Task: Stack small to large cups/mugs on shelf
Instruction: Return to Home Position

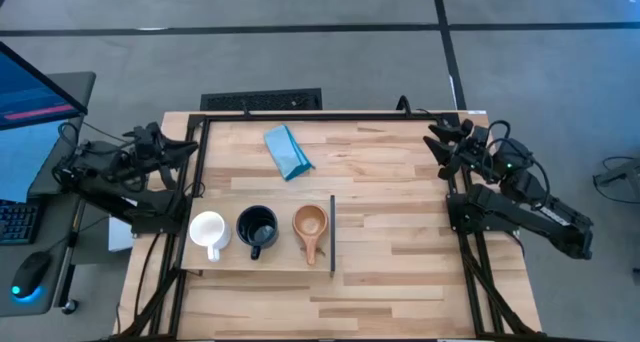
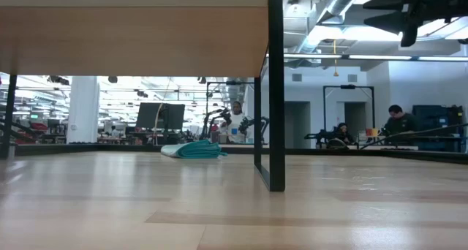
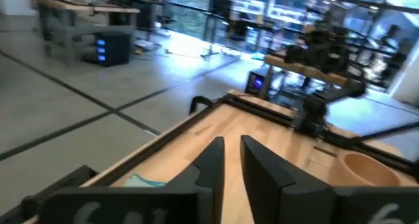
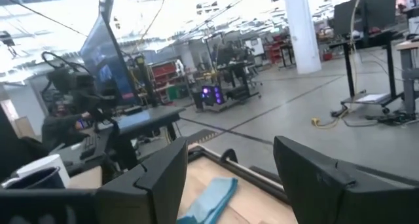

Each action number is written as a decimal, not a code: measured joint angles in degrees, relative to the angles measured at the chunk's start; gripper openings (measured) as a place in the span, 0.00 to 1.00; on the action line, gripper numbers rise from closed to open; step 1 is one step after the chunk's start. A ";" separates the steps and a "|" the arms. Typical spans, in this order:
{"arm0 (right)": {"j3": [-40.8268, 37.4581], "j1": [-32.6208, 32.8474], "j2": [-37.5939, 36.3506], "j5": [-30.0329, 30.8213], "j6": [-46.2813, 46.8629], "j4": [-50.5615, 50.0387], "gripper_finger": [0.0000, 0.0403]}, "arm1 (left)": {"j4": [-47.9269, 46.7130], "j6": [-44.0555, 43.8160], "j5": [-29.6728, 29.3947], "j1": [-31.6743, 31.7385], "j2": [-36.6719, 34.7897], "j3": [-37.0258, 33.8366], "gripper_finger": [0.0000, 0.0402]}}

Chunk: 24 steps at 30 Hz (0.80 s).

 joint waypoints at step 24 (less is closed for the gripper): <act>-0.73 -2.56 -0.71 7.82 -0.56 -4.90 0.62 | 2.02 14.19 -11.33 0.00 -3.74 -5.50 0.03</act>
